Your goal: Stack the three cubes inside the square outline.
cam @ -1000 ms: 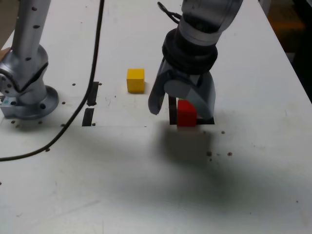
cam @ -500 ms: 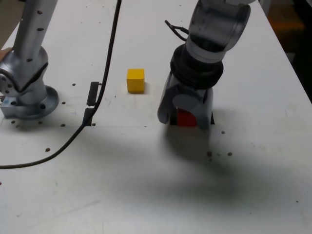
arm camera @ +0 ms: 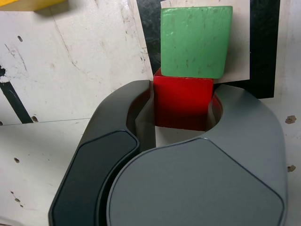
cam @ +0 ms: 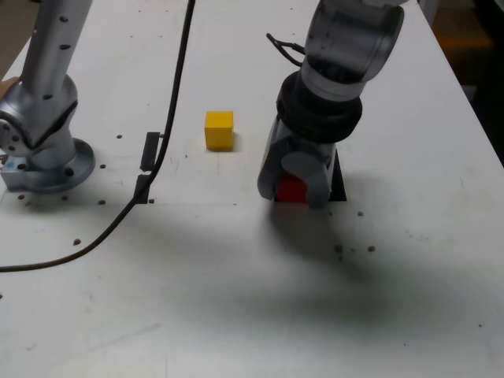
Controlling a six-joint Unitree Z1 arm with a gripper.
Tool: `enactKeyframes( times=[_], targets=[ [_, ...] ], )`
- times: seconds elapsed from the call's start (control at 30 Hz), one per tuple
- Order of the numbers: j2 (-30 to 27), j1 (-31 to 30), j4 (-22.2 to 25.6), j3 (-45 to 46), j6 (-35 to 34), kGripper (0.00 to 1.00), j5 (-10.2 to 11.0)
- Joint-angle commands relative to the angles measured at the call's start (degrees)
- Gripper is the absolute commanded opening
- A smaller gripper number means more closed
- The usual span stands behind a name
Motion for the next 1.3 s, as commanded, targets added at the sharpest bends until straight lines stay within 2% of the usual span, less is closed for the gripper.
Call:
enactKeyframes(
  times=[0.0,0.23,0.37,0.47,0.67,0.73,1.13,1.27],
  targets=[
    [-0.8,0.2,1.2,0.0,-0.4,0.23,0.1],
    [-7.5,0.1,9.1,0.8,-3.0,0.21,0.3],
    [-11.4,-0.2,9.5,0.4,-3.2,0.21,1.2],
    [-12.3,-0.5,8.0,-1.4,-2.7,0.21,2.5],
    [-9.3,-0.3,-0.7,-5.7,0.5,0.21,6.3],
    [-7.7,0.5,-2.6,-5.9,1.3,0.21,6.7],
    [-1.6,3.4,-4.7,-5.8,3.6,0.21,5.0],
    [-0.9,4.1,-3.5,-5.2,3.1,0.21,4.7]
  ],
)
